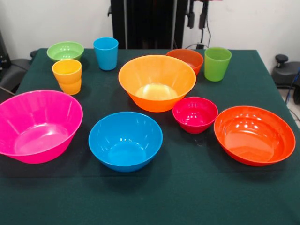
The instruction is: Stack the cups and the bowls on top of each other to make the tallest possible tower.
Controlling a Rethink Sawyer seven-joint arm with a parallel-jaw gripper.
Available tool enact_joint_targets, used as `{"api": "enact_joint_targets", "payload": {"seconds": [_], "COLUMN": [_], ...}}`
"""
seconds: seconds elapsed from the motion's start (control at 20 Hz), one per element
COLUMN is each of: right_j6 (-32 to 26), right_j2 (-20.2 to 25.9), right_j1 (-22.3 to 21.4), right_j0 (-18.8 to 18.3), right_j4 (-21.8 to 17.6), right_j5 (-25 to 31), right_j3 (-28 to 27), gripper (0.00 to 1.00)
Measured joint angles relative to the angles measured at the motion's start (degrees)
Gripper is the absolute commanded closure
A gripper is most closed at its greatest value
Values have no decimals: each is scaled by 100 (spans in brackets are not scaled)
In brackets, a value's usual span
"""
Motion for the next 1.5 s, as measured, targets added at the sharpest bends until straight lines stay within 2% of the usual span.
{"api": "enact_joint_targets", "payload": {"seconds": [0.9,1.2,1.5], "right_j6": [0,0,0], "right_j2": [-7,-139,-377], "right_j1": [-216,-197,26], "right_j0": [35,523,1102], "right_j4": [-1,-1,1], "right_j5": [0,0,-8], "right_j3": [2,-5,-44], "gripper": [0,0,0]}}
